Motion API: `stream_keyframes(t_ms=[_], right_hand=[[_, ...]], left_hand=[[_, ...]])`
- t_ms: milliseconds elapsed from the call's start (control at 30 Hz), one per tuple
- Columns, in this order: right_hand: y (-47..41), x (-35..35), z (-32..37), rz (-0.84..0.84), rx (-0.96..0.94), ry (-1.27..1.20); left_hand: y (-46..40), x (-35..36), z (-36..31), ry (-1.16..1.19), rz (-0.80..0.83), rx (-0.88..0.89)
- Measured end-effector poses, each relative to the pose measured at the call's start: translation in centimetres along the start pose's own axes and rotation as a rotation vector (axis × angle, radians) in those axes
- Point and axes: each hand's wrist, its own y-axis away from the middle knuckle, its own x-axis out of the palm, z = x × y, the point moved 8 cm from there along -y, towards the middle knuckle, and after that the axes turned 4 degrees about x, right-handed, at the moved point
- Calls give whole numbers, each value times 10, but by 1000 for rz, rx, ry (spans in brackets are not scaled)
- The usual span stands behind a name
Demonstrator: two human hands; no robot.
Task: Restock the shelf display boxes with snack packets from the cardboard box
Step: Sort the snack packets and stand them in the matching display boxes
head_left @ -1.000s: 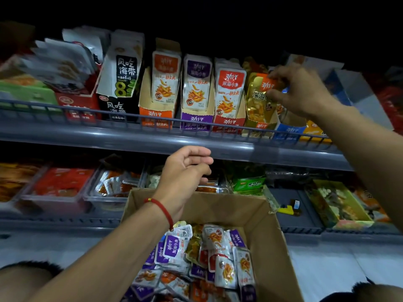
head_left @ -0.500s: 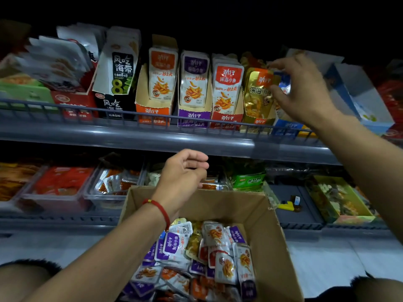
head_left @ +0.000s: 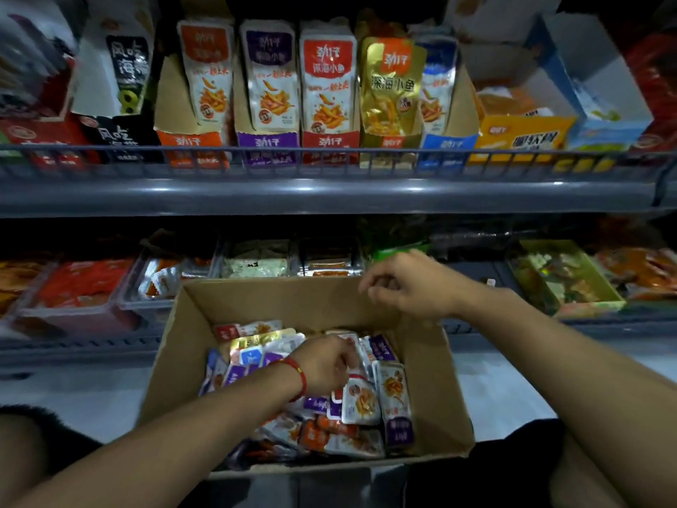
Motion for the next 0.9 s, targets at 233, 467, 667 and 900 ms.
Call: stream_keyframes(t_ms=[233,467,667,900], right_hand=[[-3,-12,-14,-48,33,-108],[1,-16,-19,-46,21,-155],[1,-19,-31,-51,68,-154],[4,-4,-29,53,102,-52]], left_hand=[[-48,41,-39,-249,46,2],[-71,47,-18,-209,9,-109],[-44,19,15,292,-58,-164],[33,-60,22,975,-154,-162]])
